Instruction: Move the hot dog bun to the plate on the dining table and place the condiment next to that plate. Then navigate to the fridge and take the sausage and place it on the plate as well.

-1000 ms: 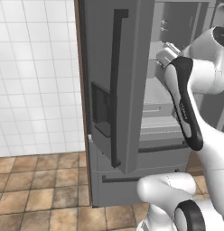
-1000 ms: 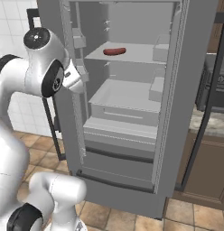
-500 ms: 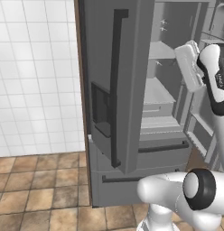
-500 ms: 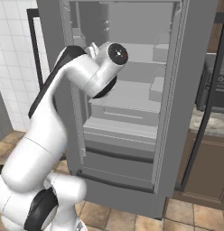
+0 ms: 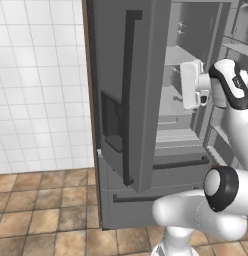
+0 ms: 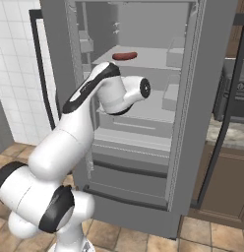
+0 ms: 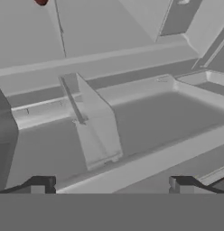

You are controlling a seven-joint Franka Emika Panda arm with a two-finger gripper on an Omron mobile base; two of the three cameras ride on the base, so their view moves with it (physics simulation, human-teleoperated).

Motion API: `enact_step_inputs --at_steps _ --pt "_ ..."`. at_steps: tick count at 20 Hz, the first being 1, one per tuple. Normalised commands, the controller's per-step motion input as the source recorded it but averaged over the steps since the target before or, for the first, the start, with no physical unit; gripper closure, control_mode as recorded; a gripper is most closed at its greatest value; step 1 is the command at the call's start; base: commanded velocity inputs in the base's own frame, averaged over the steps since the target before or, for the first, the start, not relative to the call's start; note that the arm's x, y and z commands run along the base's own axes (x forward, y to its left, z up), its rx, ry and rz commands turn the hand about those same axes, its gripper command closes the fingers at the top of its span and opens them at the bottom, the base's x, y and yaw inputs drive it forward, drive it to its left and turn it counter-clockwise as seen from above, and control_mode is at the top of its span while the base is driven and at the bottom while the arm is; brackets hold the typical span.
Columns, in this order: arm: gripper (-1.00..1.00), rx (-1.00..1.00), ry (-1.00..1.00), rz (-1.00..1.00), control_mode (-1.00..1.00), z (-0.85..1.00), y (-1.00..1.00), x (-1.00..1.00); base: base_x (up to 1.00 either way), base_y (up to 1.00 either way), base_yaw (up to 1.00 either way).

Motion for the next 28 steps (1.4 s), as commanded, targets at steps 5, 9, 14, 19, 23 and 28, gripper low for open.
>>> enact_step_inputs --at_steps 5,9,14,19,23,28 --pt "-1.00 0.04 -0.03 0.10 -1.00 0.00 0.54 0.01 0.00 0.00 0.00" --pt "-1.00 0.00 0.00 0.06 -1.00 0.00 0.64 -0.02 0.00 0.00 0.00" --pt "-1.00 0.00 0.00 0.07 -1.00 0.00 0.61 0.00 0.00 0.00 0.00" --pt "-1.00 0.00 -0.02 0.09 -1.00 0.00 0.68 -0.24 0.00 0.00 0.00" --pt "-1.00 0.00 -0.10 0.09 -1.00 0.00 0.87 -0.56 0.00 0.00 0.00" --pt "-1.00 0.00 -0.11 0.07 -1.00 0.00 0.99 -0.58 0.00 0.00 0.00"
